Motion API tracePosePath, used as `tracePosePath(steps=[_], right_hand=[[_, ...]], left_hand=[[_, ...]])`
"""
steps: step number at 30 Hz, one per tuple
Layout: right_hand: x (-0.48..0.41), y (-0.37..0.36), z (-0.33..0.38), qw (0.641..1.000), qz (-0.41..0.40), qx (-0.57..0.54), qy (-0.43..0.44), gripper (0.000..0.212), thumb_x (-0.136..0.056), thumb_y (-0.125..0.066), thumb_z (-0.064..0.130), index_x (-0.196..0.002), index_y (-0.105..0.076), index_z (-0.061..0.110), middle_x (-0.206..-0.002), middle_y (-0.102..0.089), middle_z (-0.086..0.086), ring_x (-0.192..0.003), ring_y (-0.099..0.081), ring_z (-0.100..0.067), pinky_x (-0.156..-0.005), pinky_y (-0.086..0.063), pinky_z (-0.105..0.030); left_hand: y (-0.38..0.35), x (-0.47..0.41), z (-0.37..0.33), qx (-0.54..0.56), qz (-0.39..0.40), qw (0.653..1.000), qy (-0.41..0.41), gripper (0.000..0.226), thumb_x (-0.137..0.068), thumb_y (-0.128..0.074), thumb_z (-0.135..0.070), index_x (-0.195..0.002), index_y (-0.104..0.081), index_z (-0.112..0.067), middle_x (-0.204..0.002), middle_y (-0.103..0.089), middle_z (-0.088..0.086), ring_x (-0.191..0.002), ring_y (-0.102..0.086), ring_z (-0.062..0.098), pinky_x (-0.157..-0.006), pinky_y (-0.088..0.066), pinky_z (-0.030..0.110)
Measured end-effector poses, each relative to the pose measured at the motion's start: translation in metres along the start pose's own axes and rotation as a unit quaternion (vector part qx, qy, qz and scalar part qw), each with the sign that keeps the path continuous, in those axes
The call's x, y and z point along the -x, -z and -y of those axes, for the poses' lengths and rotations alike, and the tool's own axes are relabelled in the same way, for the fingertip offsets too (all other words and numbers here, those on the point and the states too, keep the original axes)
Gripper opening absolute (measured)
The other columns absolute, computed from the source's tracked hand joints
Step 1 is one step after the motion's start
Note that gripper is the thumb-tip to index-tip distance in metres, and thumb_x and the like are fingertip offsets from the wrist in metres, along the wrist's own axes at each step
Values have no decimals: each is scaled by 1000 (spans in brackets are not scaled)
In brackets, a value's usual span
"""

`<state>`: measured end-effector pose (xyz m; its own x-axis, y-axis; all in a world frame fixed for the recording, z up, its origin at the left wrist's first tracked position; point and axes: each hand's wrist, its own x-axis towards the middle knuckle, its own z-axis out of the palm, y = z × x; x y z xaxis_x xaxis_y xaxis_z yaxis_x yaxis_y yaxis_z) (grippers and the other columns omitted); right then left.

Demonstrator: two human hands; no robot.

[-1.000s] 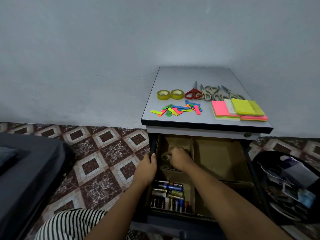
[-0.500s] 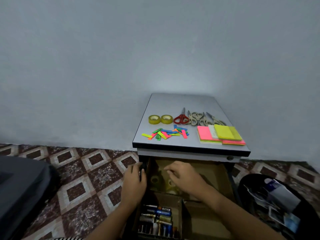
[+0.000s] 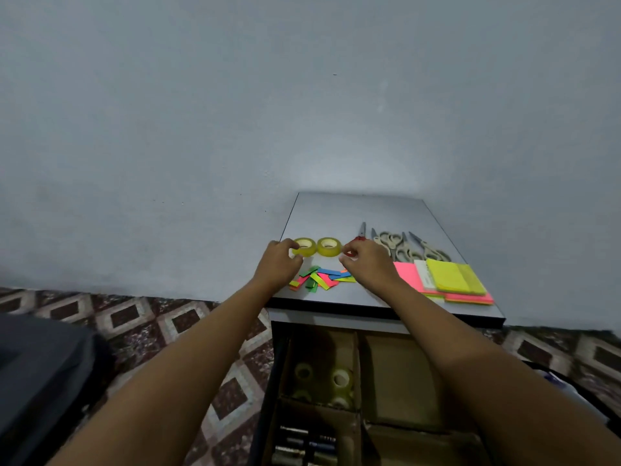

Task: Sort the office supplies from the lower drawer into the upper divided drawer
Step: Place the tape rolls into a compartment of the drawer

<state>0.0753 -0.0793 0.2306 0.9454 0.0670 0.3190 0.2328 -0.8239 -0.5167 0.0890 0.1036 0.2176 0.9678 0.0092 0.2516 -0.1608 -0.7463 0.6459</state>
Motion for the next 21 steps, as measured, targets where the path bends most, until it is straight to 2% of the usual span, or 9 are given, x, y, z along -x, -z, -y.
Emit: tracePosePath(steps=[3, 6, 11, 15, 18, 21], right_hand=[[-19, -7, -4, 997, 9, 76, -3, 29, -91, -55, 28, -115, -66, 15, -112, -62, -11, -109, -55, -29, -84, -45, -34], [-35, -12, -4, 992, 30, 120, 1, 33, -93, -50, 27, -124, -61, 21, -119, -57, -13, -115, -51, -33, -90, -46, -40], [-56, -23, -5, 976, 114, 183, -9, 39, -96, -43, 29, -134, -51, 29, -132, -43, -15, -127, -35, -36, -102, -34, -48], [-64, -30, -5, 965, 132, 225, -6, 40, -94, -42, 17, -131, -53, 30, -134, -39, -14, -128, -31, -37, -103, -28, -53], [-65, -32, -4, 970, 121, 209, -17, 35, -95, -44, 18, -126, -54, 29, -132, -42, -14, -128, -32, -36, -104, -26, -54], [-66, -31, -5, 971, 102, 216, -9, 29, -94, -45, 20, -119, -57, 27, -129, -48, -12, -132, -29, -32, -108, -16, -63]], left_hand=[[-4, -18, 4, -29, 30, 999, 11, 38, -91, -54, -18, -128, -53, -11, -131, -48, 17, -118, -48, 29, -93, -36, 26], [-7, -33, 4, -42, 55, 998, 10, 42, -91, -55, -17, -132, -51, -12, -135, -46, 17, -122, -46, 28, -97, -35, 27], [-15, -53, 4, -90, 104, 990, 18, 45, -95, -51, -23, -137, -46, -10, -138, -48, 19, -132, -35, 29, -104, -32, 32], [-19, -60, 7, -122, 113, 986, 20, 42, -96, -47, -26, -136, -48, -12, -133, -52, 18, -127, -42, 29, -101, -37, 32], [-19, -61, 7, -142, 104, 984, 11, 38, -95, -47, -22, -129, -54, -9, -127, -56, 17, -119, -48, 29, -96, -40, 31], [-18, -58, 7, -143, 85, 986, 8, 37, -92, -51, -20, -126, -56, -7, -124, -55, 18, -114, -50, 29, -93, -41, 31]])
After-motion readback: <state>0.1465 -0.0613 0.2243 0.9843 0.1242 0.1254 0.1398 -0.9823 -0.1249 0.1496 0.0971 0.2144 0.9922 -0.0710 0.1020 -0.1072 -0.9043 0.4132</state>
